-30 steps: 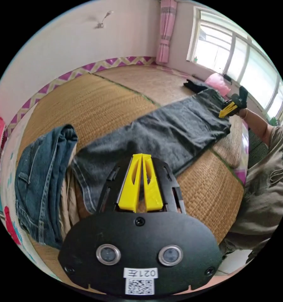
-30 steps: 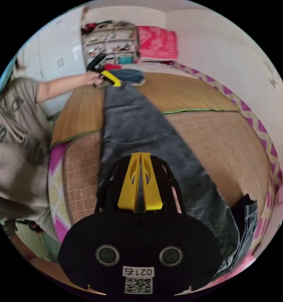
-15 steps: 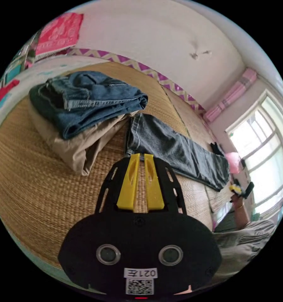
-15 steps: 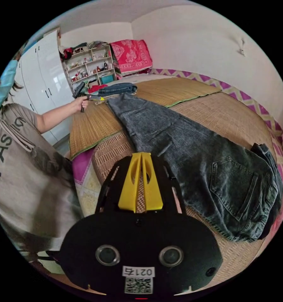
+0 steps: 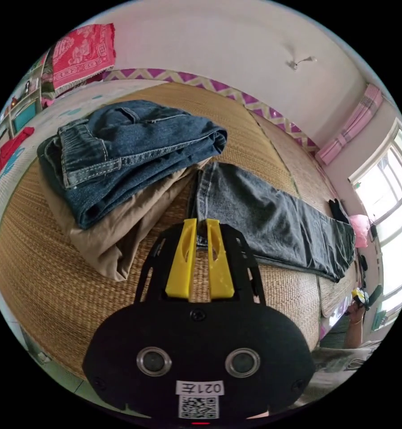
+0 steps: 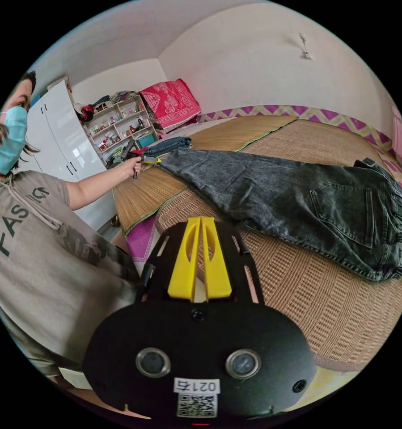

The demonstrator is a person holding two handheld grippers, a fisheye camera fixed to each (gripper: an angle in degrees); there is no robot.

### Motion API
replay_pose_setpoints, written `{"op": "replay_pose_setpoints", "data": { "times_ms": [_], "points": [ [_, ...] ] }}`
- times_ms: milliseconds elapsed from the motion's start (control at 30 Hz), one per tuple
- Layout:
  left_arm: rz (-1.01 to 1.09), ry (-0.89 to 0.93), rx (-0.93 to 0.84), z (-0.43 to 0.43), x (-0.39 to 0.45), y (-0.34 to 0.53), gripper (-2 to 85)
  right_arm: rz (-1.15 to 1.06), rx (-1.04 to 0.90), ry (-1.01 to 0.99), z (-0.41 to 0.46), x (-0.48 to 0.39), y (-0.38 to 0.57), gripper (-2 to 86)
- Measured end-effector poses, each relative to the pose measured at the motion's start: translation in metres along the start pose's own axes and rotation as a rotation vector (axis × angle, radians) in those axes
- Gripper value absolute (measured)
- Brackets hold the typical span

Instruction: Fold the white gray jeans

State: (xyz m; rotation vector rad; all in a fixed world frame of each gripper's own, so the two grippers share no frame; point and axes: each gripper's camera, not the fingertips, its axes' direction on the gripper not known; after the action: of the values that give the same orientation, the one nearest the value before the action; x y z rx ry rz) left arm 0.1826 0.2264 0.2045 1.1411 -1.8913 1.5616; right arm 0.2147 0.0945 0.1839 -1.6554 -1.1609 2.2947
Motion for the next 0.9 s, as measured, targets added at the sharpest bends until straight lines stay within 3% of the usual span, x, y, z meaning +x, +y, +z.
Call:
{"op": "replay_pose_setpoints", "data": {
  "times_ms": [133, 267, 533, 667, 900],
  "points": [
    [0.01, 0.07, 0.03, -0.035, -0.005, -0.001, -0.3, 0.013, -0.012, 0.023, -0.01, 0.007, 0.022, 2.1],
    [-0.016, 0.031, -0.142, -0.006, -0.028, -0.003, -0.4, 0.082, 0.01, -0.002, -0.016, 0.027, 0.047, -0.2],
    [-0.129, 0.128, -0.045, -0.028, -0.078, 0.022, 4.2, 0.161, 0.053, -0.079, -0.027, 0.062, 0.076, -0.6],
    [-0.215, 0.307, -0.035, -0.036, -0.085, 0.046, 6.5, 0.177, 0.079, -0.095, -0.036, 0.072, 0.089, -0.6],
    [-0.401, 0.42, -0.03, -0.013, -0.086, 0.059, 9.2, 0.151, 0.04, -0.117, -0.037, 0.077, 0.1, -0.6]
  ]
}}
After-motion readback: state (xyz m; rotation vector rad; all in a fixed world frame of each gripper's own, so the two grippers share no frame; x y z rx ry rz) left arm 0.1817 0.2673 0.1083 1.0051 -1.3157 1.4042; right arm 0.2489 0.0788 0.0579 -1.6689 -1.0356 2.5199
